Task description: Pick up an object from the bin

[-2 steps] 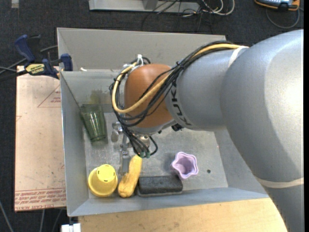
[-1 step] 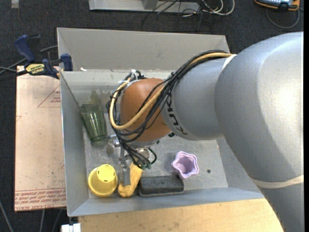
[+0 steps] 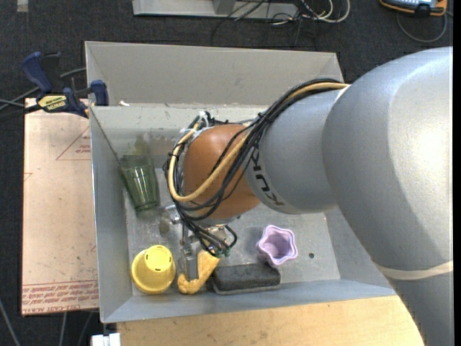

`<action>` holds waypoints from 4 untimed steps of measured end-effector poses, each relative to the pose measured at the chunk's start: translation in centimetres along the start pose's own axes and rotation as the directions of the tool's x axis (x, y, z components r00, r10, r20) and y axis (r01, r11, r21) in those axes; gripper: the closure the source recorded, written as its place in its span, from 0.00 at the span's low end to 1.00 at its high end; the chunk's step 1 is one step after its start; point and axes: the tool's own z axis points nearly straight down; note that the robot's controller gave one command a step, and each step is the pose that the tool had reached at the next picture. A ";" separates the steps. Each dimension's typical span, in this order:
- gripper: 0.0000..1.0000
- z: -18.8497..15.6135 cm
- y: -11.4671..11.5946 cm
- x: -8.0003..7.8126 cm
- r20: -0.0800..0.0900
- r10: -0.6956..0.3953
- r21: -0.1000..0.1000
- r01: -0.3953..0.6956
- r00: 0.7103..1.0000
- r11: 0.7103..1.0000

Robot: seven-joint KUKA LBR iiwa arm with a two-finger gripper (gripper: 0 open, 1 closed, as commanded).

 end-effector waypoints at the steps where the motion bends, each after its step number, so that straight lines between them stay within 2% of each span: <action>1: 0.00 0.1 2.0 1.0 0.004 -0.038 0.002 0.038 0.999 0.999; 2: 1.00 0.7 5.0 1.1 0.001 -0.207 0.002 0.207 0.978 0.978; 3: 1.00 0.7 5.0 1.1 -0.001 -0.207 0.003 0.207 0.978 0.978; 4: 1.00 -14.2 4.8 0.6 0.004 -0.194 0.001 0.194 0.981 0.981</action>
Offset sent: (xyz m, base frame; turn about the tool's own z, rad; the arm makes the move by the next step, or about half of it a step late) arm -0.0247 0.0476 -0.0075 -0.2125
